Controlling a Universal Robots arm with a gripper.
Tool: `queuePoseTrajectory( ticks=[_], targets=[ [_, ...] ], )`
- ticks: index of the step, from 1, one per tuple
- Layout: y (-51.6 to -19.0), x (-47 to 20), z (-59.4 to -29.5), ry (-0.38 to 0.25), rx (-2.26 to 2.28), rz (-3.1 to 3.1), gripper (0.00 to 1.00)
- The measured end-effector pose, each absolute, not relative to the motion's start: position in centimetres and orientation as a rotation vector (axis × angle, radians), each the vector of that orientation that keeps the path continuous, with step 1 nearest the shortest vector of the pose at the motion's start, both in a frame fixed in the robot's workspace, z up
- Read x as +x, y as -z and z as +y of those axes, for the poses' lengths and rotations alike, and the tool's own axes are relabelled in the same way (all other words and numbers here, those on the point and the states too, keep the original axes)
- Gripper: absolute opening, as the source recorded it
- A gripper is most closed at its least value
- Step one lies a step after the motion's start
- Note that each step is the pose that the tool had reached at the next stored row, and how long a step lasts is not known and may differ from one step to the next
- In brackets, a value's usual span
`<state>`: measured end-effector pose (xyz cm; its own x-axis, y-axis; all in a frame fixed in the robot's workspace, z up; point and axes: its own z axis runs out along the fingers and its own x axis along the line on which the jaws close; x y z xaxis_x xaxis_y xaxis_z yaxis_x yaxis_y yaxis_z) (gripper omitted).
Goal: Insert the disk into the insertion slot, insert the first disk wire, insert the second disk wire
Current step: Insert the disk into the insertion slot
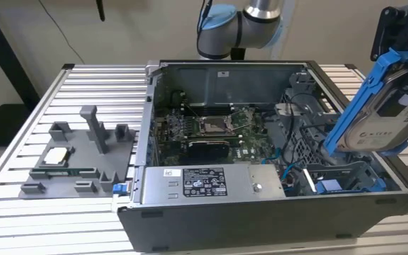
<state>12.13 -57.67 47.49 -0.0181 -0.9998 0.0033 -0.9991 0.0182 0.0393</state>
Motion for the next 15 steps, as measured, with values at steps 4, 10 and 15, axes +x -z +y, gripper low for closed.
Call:
queuePoseTrajectory(
  ticks=[4, 10, 15],
  targets=[
    [-47.2, 12.2, -57.7, 0.04, 2.18, -2.22, 0.33],
    [-46.3, 12.2, -57.7, 0.04, 2.18, -2.22, 0.33],
    [-45.6, 12.2, -57.7, 0.045, 2.182, -2.222, 0.33]
  ],
)
